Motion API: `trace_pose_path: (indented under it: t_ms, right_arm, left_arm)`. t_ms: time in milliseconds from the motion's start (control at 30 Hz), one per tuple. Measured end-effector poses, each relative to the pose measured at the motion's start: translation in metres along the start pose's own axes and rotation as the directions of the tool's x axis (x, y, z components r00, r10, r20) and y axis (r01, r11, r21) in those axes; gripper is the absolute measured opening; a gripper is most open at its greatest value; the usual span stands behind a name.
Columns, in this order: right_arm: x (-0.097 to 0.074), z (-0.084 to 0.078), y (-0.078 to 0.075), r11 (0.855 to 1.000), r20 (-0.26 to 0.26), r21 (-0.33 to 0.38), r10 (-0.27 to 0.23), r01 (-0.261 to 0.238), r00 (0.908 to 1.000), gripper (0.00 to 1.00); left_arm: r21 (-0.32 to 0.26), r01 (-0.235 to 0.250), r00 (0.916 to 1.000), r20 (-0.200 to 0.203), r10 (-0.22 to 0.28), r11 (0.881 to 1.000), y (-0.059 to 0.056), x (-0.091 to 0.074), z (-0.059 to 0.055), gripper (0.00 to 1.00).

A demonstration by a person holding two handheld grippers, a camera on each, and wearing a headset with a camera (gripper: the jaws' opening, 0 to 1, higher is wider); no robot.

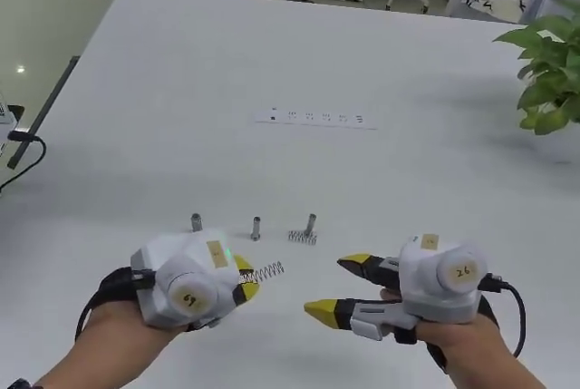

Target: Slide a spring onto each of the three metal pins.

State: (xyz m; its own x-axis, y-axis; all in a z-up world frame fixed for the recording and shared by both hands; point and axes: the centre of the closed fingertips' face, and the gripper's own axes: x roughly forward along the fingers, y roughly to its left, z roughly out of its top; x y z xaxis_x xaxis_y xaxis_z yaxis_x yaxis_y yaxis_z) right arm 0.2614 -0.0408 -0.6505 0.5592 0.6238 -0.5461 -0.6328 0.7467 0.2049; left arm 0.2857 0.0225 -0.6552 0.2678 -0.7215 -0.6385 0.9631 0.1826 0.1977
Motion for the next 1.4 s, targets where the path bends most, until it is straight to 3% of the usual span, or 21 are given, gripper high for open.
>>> trace_pose_path:
  t_ms: [567,800,933,1400]
  right_arm:
    - [0.014,0.006,0.013,0.995,0.015,0.009,0.104,-0.104,0.9945,0.39]
    - [0.020,0.010,0.028,0.976,0.020,-0.005,0.218,-0.218,0.9757,0.29]
    - [0.021,0.013,0.032,0.968,0.029,-0.001,0.250,-0.250,0.9679,0.24]
    - [0.022,0.013,0.026,0.967,0.031,0.010,0.254,-0.255,0.9667,0.20]
  left_arm:
    - [0.037,0.020,0.9998,0.007,-0.021,0.999,-0.018,0.002,0.014,0.02]
    - [0.035,0.024,0.9996,0.012,-0.025,0.999,-0.022,0.002,0.018,0.02]
    - [0.035,0.025,0.9996,0.008,-0.026,0.999,-0.022,0.002,0.016,0.02]
    - [0.045,0.039,0.9993,-0.003,-0.039,0.998,-0.020,0.007,0.015,0.02]
